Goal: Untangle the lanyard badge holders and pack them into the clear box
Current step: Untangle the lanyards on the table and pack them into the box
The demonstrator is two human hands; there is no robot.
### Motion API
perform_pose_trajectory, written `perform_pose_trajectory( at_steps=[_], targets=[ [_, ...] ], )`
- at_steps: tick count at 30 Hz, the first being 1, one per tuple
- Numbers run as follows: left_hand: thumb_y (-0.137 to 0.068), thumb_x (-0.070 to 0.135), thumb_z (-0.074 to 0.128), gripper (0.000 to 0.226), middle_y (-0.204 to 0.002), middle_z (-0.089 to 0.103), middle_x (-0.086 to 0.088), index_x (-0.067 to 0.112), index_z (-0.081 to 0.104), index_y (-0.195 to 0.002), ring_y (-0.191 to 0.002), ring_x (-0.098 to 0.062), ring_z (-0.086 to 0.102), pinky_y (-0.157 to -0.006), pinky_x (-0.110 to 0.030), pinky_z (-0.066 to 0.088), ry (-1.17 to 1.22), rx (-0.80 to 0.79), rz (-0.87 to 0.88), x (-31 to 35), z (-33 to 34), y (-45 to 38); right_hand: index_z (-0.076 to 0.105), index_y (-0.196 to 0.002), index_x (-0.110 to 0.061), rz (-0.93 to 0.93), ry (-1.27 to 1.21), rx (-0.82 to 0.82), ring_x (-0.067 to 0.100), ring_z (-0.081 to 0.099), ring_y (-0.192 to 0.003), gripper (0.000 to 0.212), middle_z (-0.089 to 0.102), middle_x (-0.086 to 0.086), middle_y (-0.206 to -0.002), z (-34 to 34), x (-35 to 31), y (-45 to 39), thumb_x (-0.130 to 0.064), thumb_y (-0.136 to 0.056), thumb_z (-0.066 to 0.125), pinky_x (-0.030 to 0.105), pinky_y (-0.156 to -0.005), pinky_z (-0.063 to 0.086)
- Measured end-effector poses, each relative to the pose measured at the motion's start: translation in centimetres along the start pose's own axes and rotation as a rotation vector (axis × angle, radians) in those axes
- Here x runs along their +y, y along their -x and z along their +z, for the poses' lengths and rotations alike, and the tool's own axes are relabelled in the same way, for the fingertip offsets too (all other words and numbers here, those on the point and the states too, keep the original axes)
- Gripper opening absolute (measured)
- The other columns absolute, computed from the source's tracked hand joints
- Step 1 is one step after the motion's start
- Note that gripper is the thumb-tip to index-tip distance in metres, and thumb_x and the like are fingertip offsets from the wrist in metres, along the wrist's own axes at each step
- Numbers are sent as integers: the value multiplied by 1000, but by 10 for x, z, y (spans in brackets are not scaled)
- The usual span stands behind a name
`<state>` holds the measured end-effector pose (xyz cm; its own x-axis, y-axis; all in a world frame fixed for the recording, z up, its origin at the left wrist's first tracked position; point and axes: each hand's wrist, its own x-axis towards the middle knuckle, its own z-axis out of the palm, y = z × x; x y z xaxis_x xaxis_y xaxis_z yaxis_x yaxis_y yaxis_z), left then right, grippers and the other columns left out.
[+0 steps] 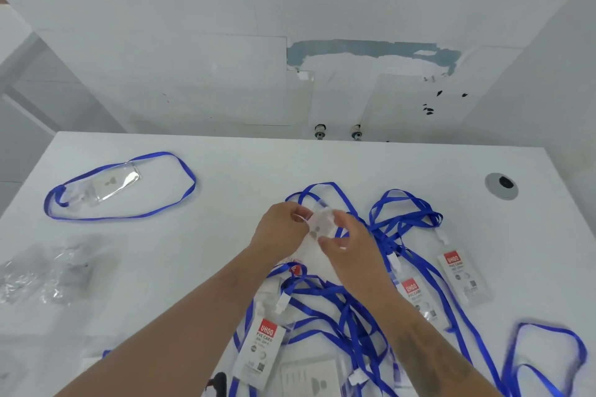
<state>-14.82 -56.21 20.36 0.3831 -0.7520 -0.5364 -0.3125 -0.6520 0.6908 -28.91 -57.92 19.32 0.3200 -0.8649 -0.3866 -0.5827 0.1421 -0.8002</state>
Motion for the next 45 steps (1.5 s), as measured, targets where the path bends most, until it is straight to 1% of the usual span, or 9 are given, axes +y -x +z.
perform_pose_trajectory(
  at_steps=[5,9,14,19,22,33,36,40,45],
  targets=[
    [-89,2,62,16,-96,74,-8,14,65,-98,-84,-24,73,-77,-37,62,491,-45,-61,17,-30,33,45,-135,-30,36,-190,70,6,59,-105,55,56,-14,-119,-24,-22,11,-36,-87,69,15,-76,45],
    [-90,0,63,13,-95,77,-10,10,64,-98,-82,-28,76,-73,-35,62,763,-124,-84,28,-49,69,60,-103,-25,-4,-305,-28,-6,64,-74,11,67,-12,-94,-34,-48,30,-23,-93,63,6,-59,48],
    [-92,8,59,19,-95,77,-4,18,70,-105,-84,-21,71,-73,-32,58,698,-109,1,29,-82,111,68,-95,-33,-134,-215,-98,5,70,-85,8,75,-13,-89,-47,-66,68,-31,-92,62,21,-75,55],
    [-88,13,64,23,-96,77,0,28,77,-100,-87,-16,68,-83,-31,50,301,-241,159,42,-119,154,54,-122,-48,-289,-74,-73,-8,55,-110,47,58,-27,-120,-56,-86,104,-56,-78,65,17,-85,49],
    [-85,15,70,20,-93,78,6,29,79,-96,-91,-12,71,-87,-27,51,225,-264,222,50,-131,173,67,-103,-34,-336,-40,-126,-4,64,-85,27,71,-21,-93,-53,-98,120,-51,-81,66,15,-80,49],
    [-75,17,75,22,-89,75,-3,7,74,-96,-70,-17,72,-60,-22,59,858,-134,108,23,-131,202,60,-108,-14,-111,-575,-50,18,63,-61,39,74,1,-86,-29,-103,154,-48,-97,45,36,-82,54],
    [-82,13,72,17,-91,77,0,8,72,-98,-72,-16,73,-59,-22,58,1012,-67,98,23,-132,199,61,-108,-29,-228,-199,-23,4,54,-56,30,69,-6,-81,-12,-80,170,-44,-101,36,19,-61,48],
    [-83,17,75,13,-90,78,-7,8,75,-93,-79,-19,75,-71,-28,61,693,81,153,23,-114,199,54,-123,-38,-421,539,-157,1,60,-91,33,64,-17,-103,-8,-87,191,-46,-102,29,19,-79,47],
    [-85,16,73,8,-72,76,-5,10,76,-81,-67,-14,72,-64,-22,59,332,143,226,12,-97,203,62,-96,-31,-565,778,-105,7,58,-81,32,61,-11,-91,-45,-151,197,-51,-98,38,30,-78,50]
  ],
)
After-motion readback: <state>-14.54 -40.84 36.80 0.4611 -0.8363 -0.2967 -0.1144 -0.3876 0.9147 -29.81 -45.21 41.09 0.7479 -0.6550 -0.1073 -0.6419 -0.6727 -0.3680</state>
